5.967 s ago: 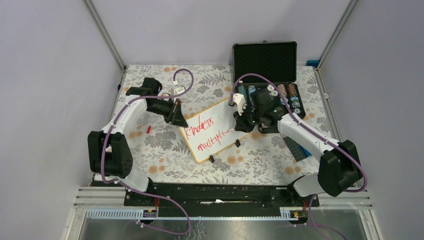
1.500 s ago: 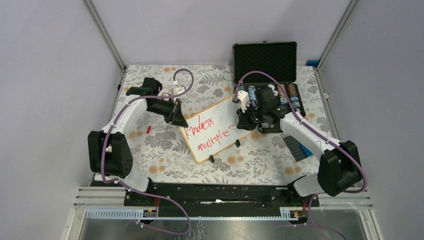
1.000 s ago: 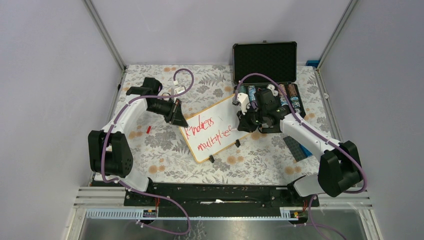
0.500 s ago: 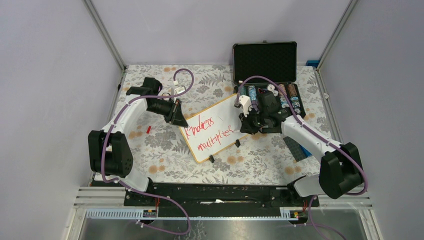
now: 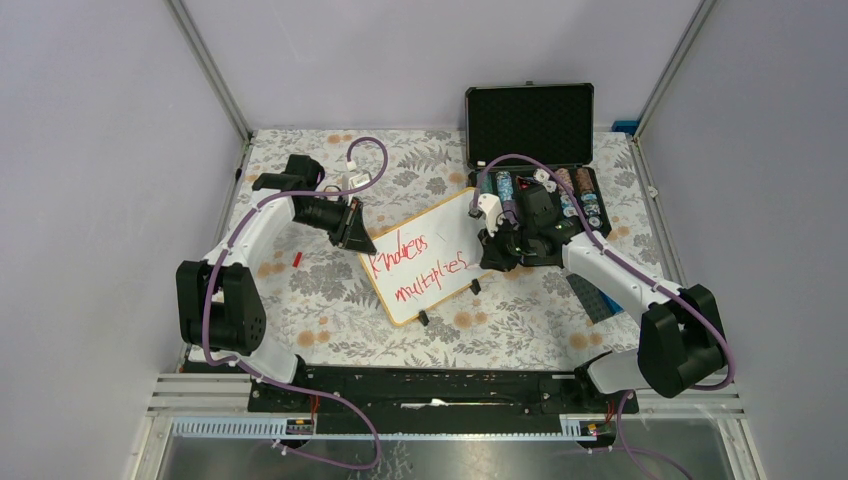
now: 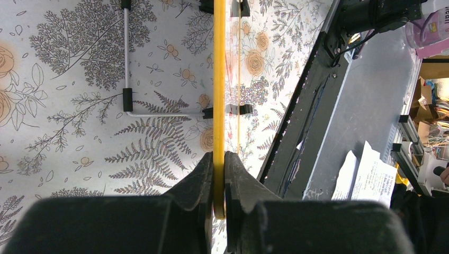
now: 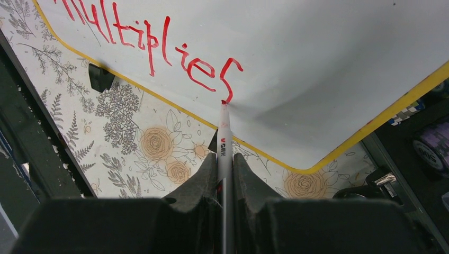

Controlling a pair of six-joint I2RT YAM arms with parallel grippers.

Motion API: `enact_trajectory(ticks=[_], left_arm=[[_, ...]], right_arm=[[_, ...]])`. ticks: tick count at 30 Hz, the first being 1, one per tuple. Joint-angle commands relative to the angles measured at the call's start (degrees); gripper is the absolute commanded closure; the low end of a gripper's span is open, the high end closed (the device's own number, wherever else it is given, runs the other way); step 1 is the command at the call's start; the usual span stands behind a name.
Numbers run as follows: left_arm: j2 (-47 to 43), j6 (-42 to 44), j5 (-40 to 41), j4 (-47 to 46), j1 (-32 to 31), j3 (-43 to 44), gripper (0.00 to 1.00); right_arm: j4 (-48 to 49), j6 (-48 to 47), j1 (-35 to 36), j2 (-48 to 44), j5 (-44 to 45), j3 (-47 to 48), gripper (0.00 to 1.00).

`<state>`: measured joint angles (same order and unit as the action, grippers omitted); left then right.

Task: Write a sentence on the whiteboard

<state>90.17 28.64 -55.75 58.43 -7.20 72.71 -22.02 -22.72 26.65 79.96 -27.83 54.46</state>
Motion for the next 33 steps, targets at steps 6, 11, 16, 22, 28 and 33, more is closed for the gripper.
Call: enact_trajectory(ticks=[6, 11, 16, 22, 28, 33], left_arm=[[1.7, 4.1, 4.8, -1.1, -2.2, -1.0, 1.0], [1.8, 4.1, 4.6, -1.2, -2.2, -0.9, 1.0], [1.8, 4.2, 4.4, -1.2, -2.1, -0.8, 1.0], [1.8, 4.4, 4.3, -1.1, -2.2, -0.9, 1.0], [1.9, 4.4, 4.4, -1.2, -2.1, -0.9, 1.0], [1.9, 4.2, 4.7, -1.1, -2.2, -1.0, 1.0]], right_arm=[[1.2, 0.2, 1.4, -0.8, -1.9, 0.7, 1.0], [-1.0, -0.6, 1.3, -2.9, -2.4, 0.9, 1.0], [-4.3, -1.4, -1.4, -4.6, -4.1, 1.5, 1.0], [-3.6, -1.4, -2.6, -3.9, -2.9, 1.5, 1.0], [-1.2, -0.4, -2.7, -1.9, -0.9, 2.9, 1.0], [0.2, 0.3, -2.7, 0.3, -0.1, 3.6, 1.0]])
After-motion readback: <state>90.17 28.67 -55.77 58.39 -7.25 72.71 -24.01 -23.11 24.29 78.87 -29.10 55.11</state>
